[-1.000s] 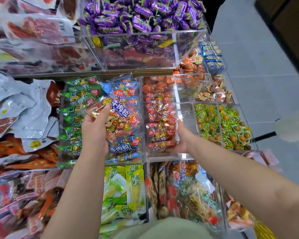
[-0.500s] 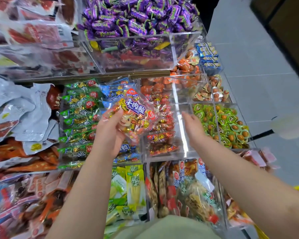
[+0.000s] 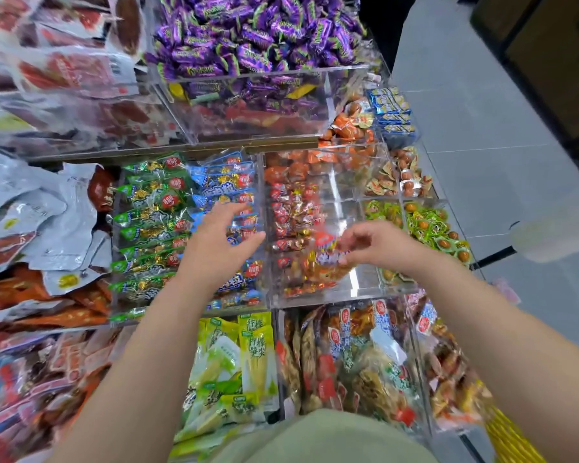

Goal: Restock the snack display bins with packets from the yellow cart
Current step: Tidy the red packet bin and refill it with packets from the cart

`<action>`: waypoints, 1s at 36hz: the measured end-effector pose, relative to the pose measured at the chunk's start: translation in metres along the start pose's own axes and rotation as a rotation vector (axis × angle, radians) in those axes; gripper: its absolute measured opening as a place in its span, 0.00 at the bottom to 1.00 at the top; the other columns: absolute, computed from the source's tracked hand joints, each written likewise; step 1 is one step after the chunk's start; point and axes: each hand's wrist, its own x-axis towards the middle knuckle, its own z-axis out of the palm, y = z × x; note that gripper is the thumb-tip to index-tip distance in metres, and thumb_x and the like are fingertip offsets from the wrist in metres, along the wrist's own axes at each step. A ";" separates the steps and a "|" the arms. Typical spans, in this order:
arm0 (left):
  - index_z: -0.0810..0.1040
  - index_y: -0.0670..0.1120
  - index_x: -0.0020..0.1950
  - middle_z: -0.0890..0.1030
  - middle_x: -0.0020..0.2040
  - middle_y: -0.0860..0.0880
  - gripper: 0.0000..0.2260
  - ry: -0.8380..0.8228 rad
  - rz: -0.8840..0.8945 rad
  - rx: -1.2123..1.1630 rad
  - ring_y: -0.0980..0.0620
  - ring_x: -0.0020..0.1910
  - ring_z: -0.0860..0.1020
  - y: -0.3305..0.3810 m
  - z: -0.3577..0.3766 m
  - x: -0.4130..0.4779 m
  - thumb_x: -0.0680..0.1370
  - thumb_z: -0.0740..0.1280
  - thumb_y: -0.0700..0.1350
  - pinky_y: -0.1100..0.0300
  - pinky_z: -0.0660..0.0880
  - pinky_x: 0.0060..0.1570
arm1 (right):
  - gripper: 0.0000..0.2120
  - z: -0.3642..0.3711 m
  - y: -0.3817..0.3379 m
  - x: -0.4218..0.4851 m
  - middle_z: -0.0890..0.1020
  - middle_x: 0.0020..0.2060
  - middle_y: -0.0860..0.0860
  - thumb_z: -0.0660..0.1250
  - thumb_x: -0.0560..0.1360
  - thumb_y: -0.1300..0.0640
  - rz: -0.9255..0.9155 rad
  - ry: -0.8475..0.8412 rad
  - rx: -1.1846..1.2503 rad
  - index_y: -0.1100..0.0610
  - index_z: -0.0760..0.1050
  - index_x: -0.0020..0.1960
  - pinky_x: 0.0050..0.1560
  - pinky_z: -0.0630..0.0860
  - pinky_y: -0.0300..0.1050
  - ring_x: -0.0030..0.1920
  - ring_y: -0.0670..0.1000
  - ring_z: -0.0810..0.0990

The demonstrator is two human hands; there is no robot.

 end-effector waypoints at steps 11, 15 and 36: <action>0.48 0.50 0.79 0.50 0.80 0.46 0.46 -0.064 0.065 0.691 0.43 0.78 0.45 -0.024 0.039 0.007 0.71 0.61 0.72 0.44 0.41 0.74 | 0.11 0.012 -0.011 0.000 0.83 0.46 0.45 0.71 0.72 0.51 -0.187 -0.067 -0.348 0.50 0.80 0.54 0.53 0.78 0.47 0.46 0.45 0.80; 0.48 0.51 0.79 0.49 0.80 0.47 0.46 -0.059 0.068 0.687 0.43 0.78 0.45 -0.025 0.041 0.009 0.70 0.61 0.73 0.45 0.40 0.74 | 0.07 -0.004 -0.010 -0.006 0.80 0.41 0.38 0.73 0.71 0.52 -0.146 -0.110 -0.273 0.45 0.78 0.47 0.50 0.78 0.41 0.43 0.36 0.78; 0.50 0.50 0.79 0.52 0.79 0.46 0.46 0.001 0.072 0.747 0.43 0.78 0.47 -0.026 0.046 0.008 0.69 0.62 0.72 0.44 0.41 0.74 | 0.18 0.033 0.012 0.023 0.74 0.49 0.50 0.61 0.77 0.54 -0.123 -0.186 -0.768 0.47 0.71 0.67 0.40 0.72 0.42 0.49 0.52 0.76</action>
